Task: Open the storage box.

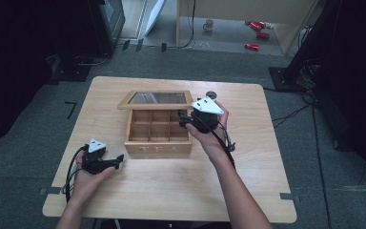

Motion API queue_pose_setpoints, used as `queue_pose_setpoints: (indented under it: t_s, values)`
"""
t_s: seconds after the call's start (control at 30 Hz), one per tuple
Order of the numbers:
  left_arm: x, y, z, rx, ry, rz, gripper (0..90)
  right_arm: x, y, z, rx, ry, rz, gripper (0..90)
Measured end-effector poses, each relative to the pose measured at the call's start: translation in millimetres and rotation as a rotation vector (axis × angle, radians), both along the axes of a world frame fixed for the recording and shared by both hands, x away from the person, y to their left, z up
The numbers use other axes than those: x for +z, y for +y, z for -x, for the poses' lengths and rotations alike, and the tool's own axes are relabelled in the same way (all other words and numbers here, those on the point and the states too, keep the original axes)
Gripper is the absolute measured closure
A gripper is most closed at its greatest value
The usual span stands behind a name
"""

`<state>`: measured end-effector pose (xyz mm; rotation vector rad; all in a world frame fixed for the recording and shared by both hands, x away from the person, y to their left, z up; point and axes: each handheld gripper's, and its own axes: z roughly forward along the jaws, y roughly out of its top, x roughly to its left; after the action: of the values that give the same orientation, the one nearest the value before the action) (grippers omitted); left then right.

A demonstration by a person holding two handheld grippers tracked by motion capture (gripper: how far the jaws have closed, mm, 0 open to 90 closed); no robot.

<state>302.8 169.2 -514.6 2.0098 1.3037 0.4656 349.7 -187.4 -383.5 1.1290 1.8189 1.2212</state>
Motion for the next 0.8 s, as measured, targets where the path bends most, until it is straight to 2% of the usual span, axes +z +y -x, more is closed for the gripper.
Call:
queue_pose_setpoints:
  t_s: [0.1,0.23,0.33,0.57,0.67,0.8]
  values:
    - [-0.5,-1.2,0.7,-0.009,-0.007,-0.005,16.4,5.6,-1.1,-5.9,0.014,-0.019,0.009,25.4]
    - [-0.4,1.9,0.2,-0.021,0.002,0.037,16.5,10.8,-3.9,-14.2,0.044,-0.048,0.007,26.7]
    - [-0.4,3.5,0.0,-0.025,0.004,0.054,16.5,14.0,-6.8,-21.6,0.07,-0.056,-0.019,29.8]
    - [-0.9,1.9,0.5,-0.03,-0.002,0.045,16.7,18.2,-7.5,-32.6,0.084,-0.073,-0.056,40.0]
    - [-1.1,1.2,0.7,-0.037,-0.004,0.048,16.9,18.0,-8.3,-37.0,0.084,-0.085,-0.062,40.5]
    - [-1.4,0.1,1.2,-0.05,-0.007,0.038,17.0,17.5,-11.2,-44.0,0.12,-0.112,-0.062,40.9]
